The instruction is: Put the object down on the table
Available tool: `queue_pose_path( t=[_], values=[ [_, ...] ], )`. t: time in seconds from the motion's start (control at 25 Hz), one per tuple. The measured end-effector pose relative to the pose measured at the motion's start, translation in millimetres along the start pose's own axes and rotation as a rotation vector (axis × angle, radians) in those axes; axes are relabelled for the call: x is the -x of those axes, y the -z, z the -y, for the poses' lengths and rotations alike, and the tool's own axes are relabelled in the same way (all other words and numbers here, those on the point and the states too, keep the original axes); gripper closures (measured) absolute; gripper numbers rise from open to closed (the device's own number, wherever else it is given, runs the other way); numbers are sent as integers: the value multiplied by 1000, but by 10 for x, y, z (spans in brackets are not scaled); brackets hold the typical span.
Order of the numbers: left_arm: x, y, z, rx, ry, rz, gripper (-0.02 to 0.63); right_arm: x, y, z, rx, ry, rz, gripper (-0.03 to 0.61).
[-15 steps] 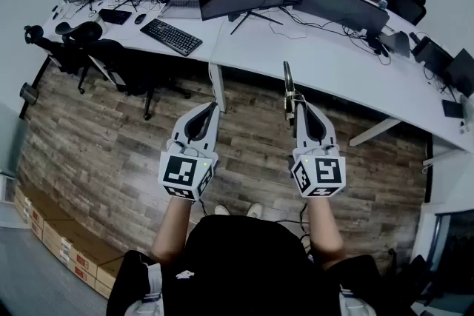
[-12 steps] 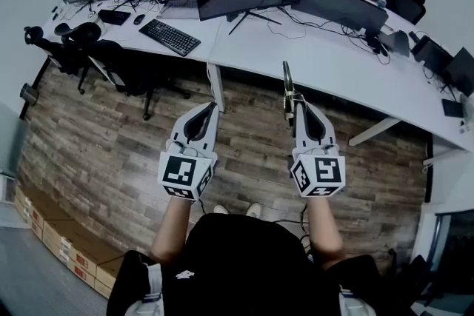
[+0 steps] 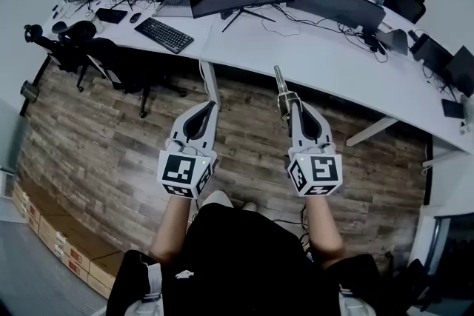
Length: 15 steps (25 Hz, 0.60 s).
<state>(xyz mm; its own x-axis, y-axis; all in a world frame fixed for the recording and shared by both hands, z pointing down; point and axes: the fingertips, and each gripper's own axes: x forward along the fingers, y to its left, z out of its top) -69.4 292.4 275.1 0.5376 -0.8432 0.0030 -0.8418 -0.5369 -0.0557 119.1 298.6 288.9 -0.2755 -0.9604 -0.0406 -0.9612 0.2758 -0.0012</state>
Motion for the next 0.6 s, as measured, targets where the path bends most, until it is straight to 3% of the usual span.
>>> queue_pose_path(
  t=[0.6],
  values=[
    [-495,69,-155,-12,11,-1,601,-436,83,215,-16,-5,-3,554]
  ],
)
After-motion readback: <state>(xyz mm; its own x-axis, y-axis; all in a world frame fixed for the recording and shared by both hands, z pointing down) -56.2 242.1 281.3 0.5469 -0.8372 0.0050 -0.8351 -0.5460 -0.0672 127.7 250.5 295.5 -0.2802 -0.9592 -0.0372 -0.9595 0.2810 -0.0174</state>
